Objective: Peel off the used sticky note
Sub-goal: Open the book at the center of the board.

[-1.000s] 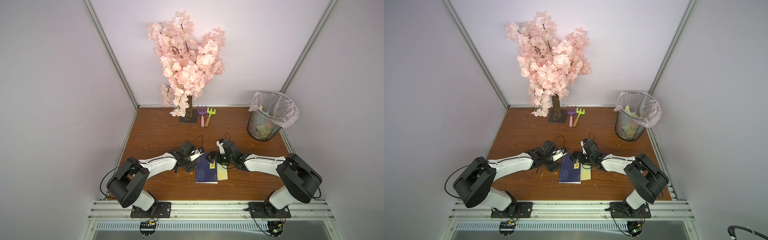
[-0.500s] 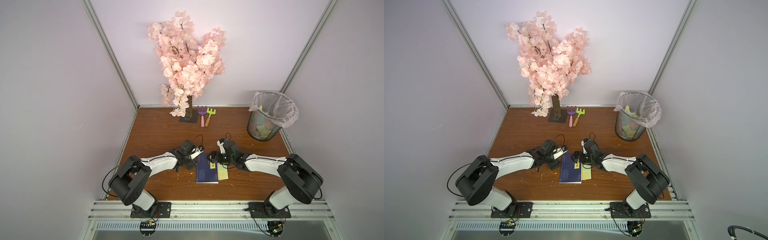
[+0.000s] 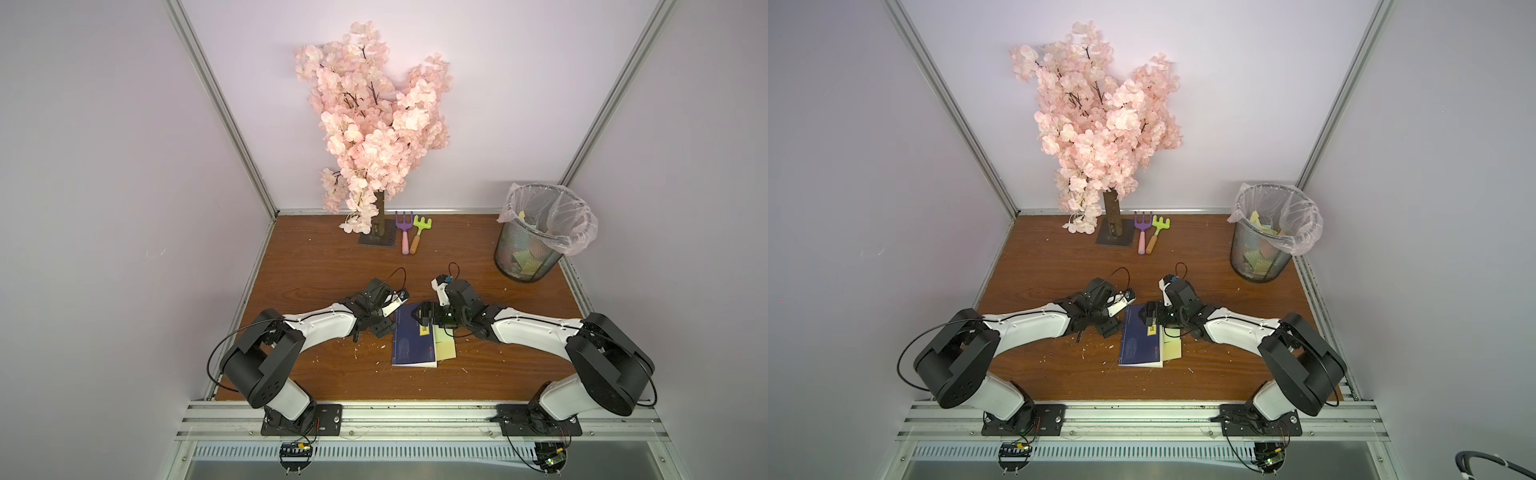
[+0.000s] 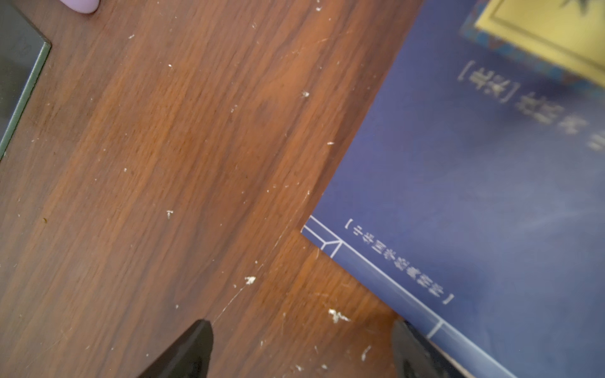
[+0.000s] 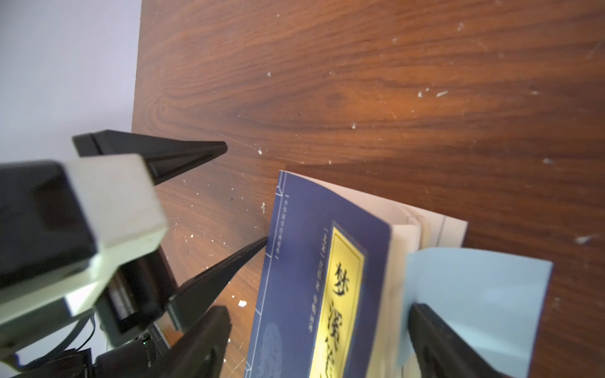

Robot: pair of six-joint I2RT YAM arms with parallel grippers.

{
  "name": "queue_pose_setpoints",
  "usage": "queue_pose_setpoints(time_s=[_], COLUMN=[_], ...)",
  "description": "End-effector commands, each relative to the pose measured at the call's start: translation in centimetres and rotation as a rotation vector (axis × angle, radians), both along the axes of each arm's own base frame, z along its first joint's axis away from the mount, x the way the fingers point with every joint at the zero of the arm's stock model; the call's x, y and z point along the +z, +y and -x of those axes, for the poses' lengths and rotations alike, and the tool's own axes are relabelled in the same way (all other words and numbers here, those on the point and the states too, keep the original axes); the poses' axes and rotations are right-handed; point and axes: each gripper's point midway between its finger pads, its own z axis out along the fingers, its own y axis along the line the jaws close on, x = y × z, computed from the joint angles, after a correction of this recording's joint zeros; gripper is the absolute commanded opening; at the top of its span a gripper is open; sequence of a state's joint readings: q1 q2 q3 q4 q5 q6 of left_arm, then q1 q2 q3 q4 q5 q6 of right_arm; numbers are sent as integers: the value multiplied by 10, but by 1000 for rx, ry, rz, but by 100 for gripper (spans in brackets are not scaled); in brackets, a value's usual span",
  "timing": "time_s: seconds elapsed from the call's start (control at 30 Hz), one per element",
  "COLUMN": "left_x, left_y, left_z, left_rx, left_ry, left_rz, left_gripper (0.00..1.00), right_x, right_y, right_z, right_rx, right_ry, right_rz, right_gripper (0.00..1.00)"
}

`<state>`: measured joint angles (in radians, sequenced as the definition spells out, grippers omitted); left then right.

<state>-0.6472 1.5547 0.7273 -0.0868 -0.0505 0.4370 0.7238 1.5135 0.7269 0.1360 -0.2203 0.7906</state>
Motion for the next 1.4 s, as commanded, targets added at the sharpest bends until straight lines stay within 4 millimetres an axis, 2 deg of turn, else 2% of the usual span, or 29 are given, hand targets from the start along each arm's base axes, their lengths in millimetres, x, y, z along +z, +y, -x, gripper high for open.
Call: queue_pose_setpoints(time_s=[0.0,0.67,0.9,1.1,1.37], left_x=[-42,-44,-45,-47,-46], left_y=[24,25,25,26,25], left_z=[29,31,32,34,33], left_rx=[7,9,8,8,9], left_ry=[147,164,170,175,171], left_rz=[-118,-121,-123,-124,-117], left_gripper=[86,85,85,86,85], right_x=[23,27,30,23,23], right_y=[14,5,7,6,18], right_z=[7,12,15,18,25], right_rx=[62,38,29,11,25], right_ry=[-39,-81,-81,-69,-54], right_rz=[-15,150,130,99,-46], right_gripper=[87,89,89,89,88])
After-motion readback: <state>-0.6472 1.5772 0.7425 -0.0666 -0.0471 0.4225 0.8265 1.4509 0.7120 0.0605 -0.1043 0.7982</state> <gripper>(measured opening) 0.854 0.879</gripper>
